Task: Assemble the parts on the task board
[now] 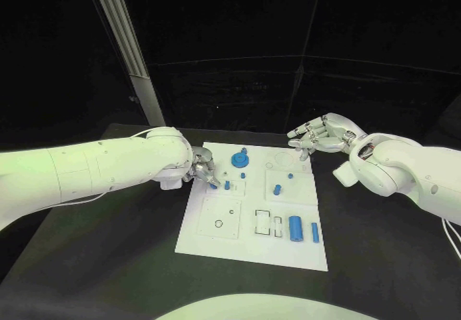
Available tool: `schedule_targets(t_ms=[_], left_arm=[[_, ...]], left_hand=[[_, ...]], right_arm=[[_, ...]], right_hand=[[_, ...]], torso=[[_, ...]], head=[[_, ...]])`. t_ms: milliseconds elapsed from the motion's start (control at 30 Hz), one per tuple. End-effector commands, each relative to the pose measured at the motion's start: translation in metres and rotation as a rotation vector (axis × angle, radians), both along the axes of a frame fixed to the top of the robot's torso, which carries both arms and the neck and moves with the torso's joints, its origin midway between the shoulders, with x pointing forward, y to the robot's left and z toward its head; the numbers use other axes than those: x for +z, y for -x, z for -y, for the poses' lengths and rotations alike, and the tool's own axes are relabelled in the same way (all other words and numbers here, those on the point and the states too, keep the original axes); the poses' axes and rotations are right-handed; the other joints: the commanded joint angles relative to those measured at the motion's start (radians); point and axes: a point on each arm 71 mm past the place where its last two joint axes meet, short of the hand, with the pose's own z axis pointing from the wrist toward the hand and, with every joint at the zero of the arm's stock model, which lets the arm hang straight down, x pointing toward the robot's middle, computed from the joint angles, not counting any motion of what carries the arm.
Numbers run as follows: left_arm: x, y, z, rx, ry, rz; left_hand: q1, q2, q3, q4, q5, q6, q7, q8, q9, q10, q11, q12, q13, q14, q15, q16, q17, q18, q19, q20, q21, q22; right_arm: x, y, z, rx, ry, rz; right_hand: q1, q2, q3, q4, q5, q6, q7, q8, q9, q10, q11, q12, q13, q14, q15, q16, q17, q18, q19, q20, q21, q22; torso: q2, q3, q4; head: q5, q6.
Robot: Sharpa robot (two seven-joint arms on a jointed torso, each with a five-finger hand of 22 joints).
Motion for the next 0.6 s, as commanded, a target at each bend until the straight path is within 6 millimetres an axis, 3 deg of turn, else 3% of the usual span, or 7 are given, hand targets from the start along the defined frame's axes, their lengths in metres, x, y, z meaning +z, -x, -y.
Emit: schedule_targets(t_ms=[33,367,600], left_arm=[[0.004,-0.001,0.000,0.024,0.033,0.062],[0.010,0.005,-0.006,0.068,0.095,0.149],[0.003,0.010,-0.008,0.076,0.102,0.147]], left_hand=[[0.007,0.014,0.052,-0.060,0.003,0.002,-0.005,0.008,0.002,0.011,-0.002,0.009,0.007,0.106,-0.010,0.003,0.263,-0.002,0.005,-0.003,0.005,0.006],[0.011,0.014,0.053,-0.065,0.003,0.005,-0.007,0.010,0.002,0.017,-0.003,0.014,0.013,0.106,-0.011,0.003,0.263,-0.003,0.009,-0.004,0.010,0.013],[0.012,0.014,0.054,-0.066,0.003,0.005,-0.007,0.010,0.002,0.019,-0.004,0.015,0.016,0.106,-0.012,0.003,0.263,-0.004,0.010,-0.005,0.012,0.016]], right_arm=[[0.001,0.000,-0.001,0.008,-0.003,0.004],[0.001,0.000,0.000,0.008,-0.003,0.003],[0.001,0.000,0.000,0.008,-0.002,0.002]], right_hand=[[0.005,0.005,-0.001,0.004,0.005,-0.005,-0.001,0.005,0.002,-0.007,0.001,0.003,0.001,-0.006,-0.002,0.006,0.001,0.001,-0.006,0.000,0.003,0.001],[0.004,0.006,-0.002,0.004,0.005,-0.005,-0.001,0.005,0.002,-0.007,0.001,0.004,0.001,-0.007,-0.002,0.006,0.001,0.001,-0.006,0.000,0.003,0.001],[0.004,0.006,-0.002,0.004,0.005,-0.005,-0.001,0.005,0.002,-0.007,0.001,0.004,0.001,-0.007,-0.002,0.006,0.001,0.001,-0.006,0.000,0.003,0.001]], torso=[[0.000,-0.0002,0.0008],[-0.001,0.0002,0.0024],[0.000,-0.0003,0.0009]], head=[[0.000,-0.001],[0.002,-0.002],[0.005,-0.003]])
